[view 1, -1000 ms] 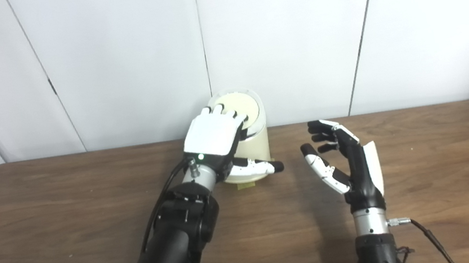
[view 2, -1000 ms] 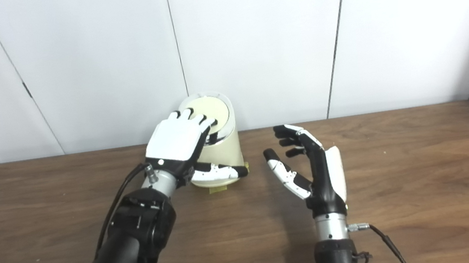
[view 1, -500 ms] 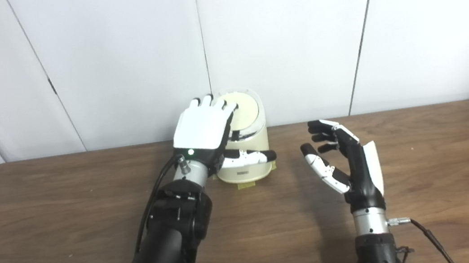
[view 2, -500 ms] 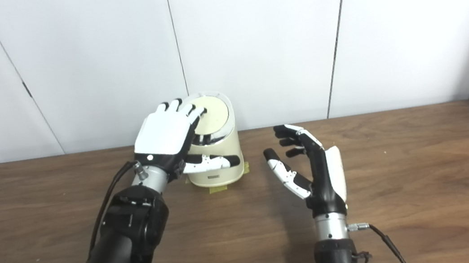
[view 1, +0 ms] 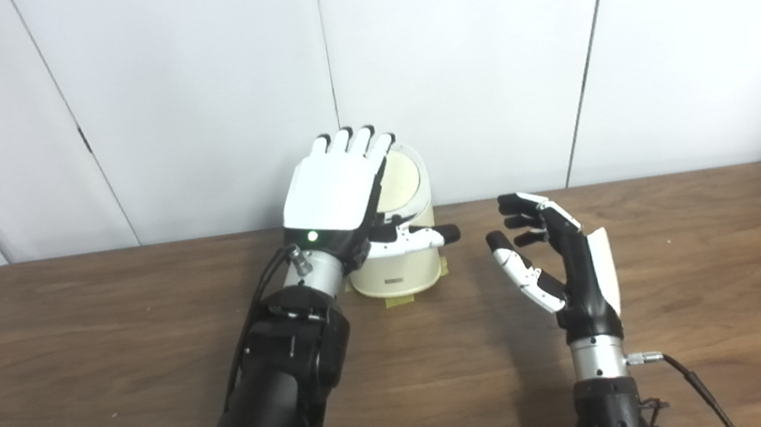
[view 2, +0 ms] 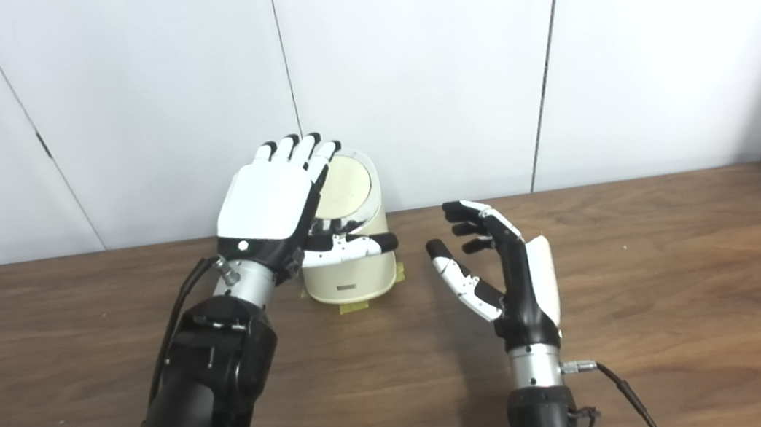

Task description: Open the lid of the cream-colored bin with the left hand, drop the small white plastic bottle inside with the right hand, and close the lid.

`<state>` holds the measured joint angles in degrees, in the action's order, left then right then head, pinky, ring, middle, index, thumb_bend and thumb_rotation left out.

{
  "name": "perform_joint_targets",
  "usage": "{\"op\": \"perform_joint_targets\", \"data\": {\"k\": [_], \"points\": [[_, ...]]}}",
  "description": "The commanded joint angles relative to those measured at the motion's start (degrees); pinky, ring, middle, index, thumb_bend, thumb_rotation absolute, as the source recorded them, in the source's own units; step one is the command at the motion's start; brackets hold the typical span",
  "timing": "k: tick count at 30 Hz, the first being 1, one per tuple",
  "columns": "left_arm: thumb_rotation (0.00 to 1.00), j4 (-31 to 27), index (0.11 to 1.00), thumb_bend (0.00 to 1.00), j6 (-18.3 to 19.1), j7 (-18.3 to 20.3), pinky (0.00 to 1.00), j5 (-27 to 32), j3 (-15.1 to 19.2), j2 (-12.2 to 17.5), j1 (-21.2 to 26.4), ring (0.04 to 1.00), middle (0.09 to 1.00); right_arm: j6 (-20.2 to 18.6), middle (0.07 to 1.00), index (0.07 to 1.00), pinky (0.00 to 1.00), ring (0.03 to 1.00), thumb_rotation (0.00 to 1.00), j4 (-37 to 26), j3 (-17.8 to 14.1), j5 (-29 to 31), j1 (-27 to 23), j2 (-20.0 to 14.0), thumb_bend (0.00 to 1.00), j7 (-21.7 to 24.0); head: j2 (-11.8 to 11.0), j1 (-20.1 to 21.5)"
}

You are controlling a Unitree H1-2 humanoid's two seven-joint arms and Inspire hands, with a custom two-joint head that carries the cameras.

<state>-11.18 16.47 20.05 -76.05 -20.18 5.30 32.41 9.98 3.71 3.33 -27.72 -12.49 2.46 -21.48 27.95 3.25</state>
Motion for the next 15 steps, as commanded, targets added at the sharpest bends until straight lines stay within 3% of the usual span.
{"op": "perform_joint_targets", "data": {"k": [1, 4, 7, 8, 10, 13, 15], "points": [[1.00, -2.2, 1.000, 0.82, -0.9, -5.1, 1.00, 2.2, 2.0, -0.9, 2.6, 1.000, 1.000, 2.3, 0.690, 0.685, 0.54, 0.658, 0.53, -1.0, 0.3, -0.3, -2.5, 0.0, 0.25, -0.7, 0.0, 0.3], [1.00, -2.9, 0.959, 0.66, -4.5, -13.6, 1.00, 13.0, 6.9, -2.8, 0.2, 0.986, 0.961, 2.7, 0.693, 0.688, 0.55, 0.662, 0.53, -1.0, 0.3, 0.4, -2.5, -0.1, 0.25, -0.5, 0.2, 0.3], [0.98, -4.1, 0.850, 0.49, -9.3, -20.4, 0.99, 25.9, 12.5, -5.2, -2.9, 0.884, 0.860, 2.5, 0.693, 0.689, 0.54, 0.659, 0.53, -1.4, 0.3, 0.3, -2.3, -0.2, 0.25, -0.6, 0.4, 0.2], [0.88, -4.3, 0.789, 0.40, -11.2, -22.3, 0.93, 29.4, 13.8, -5.7, -4.0, 0.820, 0.801, 2.5, 0.691, 0.688, 0.54, 0.658, 0.52, -1.6, 0.2, 0.5, -2.2, -0.1, 0.26, -0.6, 0.3, 0.2], [0.81, -4.8, 0.762, 0.32, -14.3, -24.5, 0.90, 35.8, 16.1, -6.3, -6.4, 0.774, 0.771, 2.9, 0.691, 0.686, 0.55, 0.657, 0.52, -1.7, 0.1, 0.8, -2.1, -0.2, 0.25, -0.5, 0.3, 0.4], [0.70, -5.4, 0.736, 0.24, -18.7, -26.5, 0.66, 43.3, 18.1, -6.4, -10.1, 0.716, 0.735, 3.1, 0.688, 0.681, 0.55, 0.656, 0.52, -2.4, 0.0, 1.5, -1.8, -0.3, 0.25, -0.4, 0.6, 0.5], [0.64, -5.6, 0.725, 0.22, -21.3, -27.7, 0.61, 46.7, 18.8, -6.5, -12.5, 0.698, 0.721, 2.6, 0.683, 0.677, 0.54, 0.652, 0.51, -3.1, -0.1, 1.3, -1.6, -0.3, 0.25, -0.4, 0.7, 0.5]]}}
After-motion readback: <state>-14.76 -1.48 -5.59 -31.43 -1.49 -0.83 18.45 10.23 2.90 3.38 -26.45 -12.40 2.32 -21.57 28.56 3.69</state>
